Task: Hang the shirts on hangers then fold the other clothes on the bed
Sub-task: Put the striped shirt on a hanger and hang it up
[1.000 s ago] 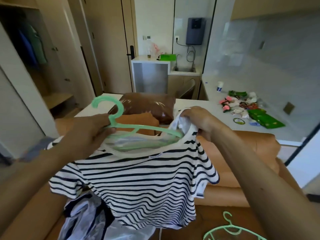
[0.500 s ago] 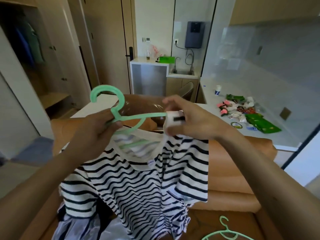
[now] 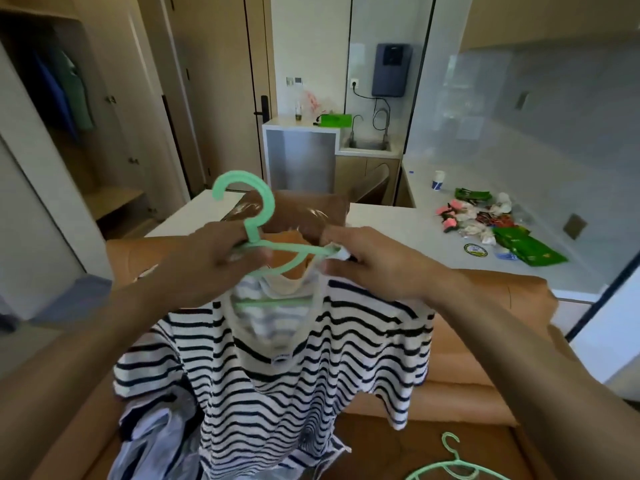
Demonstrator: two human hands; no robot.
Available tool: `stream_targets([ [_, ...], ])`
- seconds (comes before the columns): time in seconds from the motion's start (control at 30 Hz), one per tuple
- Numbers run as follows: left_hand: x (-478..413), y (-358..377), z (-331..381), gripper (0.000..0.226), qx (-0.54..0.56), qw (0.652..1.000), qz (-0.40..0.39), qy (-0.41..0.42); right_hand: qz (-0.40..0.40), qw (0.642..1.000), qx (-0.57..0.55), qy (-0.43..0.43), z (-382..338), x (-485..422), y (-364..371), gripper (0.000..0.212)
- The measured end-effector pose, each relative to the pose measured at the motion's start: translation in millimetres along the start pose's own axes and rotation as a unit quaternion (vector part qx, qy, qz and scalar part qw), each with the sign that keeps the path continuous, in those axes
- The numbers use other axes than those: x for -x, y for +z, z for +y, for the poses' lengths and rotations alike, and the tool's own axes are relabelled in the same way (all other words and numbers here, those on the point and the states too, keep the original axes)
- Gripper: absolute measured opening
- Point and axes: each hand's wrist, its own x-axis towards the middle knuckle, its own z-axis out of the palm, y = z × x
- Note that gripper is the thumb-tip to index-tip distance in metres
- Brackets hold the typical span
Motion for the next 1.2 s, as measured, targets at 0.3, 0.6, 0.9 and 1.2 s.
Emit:
stream_targets([
  [0.3,-4,-15,-8,0.045,-0.067,0.998,0.005,0.02,0.052,0.998,-0.021,-0.002,0,-3,-4,0.018],
  [0.6,14,-44,-25,0.035,-0.088,0.996,0.023,0.017,0.059,0.995,-0.073,0.027,0,27,-59,0.025],
  [0.9,2,-30,-3,0.028,-0.153,0.982,0.105,0.033,0.055,0.997,-0.021,0.04,12,45,-78,0.016],
  [1.2,-1,-39,6,0.02,-0.171,0.973,0.149,0.039,0.062,0.993,0.059,0.082,45,68,-88,0.01],
])
